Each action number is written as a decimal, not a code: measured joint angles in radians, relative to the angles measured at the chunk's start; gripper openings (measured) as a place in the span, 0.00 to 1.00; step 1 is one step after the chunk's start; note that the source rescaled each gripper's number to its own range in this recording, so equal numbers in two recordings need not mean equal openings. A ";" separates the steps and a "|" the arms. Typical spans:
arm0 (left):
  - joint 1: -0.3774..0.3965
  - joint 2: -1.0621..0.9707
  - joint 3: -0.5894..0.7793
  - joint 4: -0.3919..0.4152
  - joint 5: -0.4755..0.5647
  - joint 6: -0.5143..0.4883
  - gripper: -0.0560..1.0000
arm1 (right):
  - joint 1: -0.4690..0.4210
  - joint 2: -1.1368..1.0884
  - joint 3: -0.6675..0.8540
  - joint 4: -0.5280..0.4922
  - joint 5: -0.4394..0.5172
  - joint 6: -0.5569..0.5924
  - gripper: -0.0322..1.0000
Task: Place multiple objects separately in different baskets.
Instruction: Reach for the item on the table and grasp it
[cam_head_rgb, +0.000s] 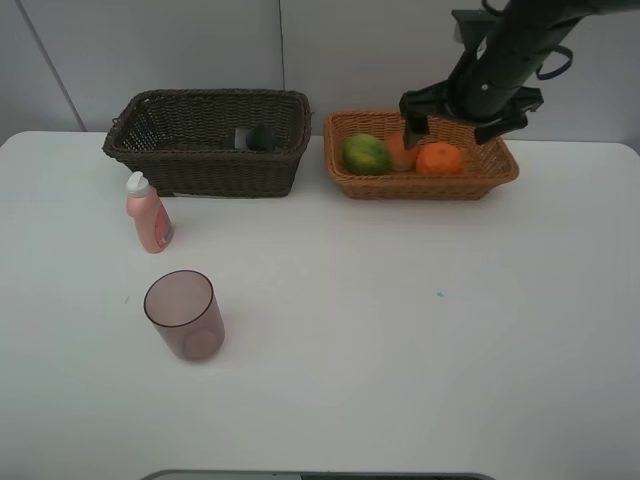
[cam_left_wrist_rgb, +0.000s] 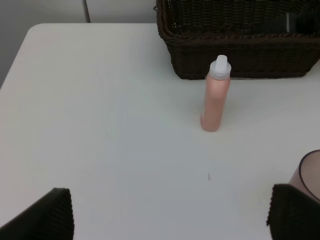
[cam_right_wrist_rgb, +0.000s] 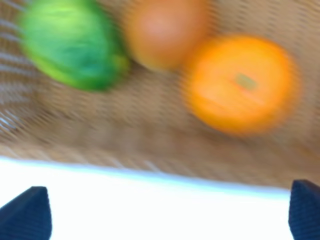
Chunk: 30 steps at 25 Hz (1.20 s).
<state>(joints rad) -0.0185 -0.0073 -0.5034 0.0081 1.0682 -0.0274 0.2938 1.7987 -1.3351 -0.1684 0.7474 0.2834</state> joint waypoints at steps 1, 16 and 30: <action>0.000 0.000 0.000 0.000 0.000 0.000 1.00 | -0.028 -0.041 0.040 0.009 0.020 -0.013 1.00; 0.000 0.000 0.000 0.000 0.000 0.000 1.00 | -0.161 -0.866 0.281 0.034 0.338 -0.114 1.00; 0.000 0.000 0.000 0.000 0.000 0.000 1.00 | -0.161 -1.459 0.503 0.038 0.441 -0.116 1.00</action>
<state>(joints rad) -0.0185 -0.0073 -0.5034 0.0081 1.0682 -0.0274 0.1331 0.3399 -0.8318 -0.1302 1.1885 0.1676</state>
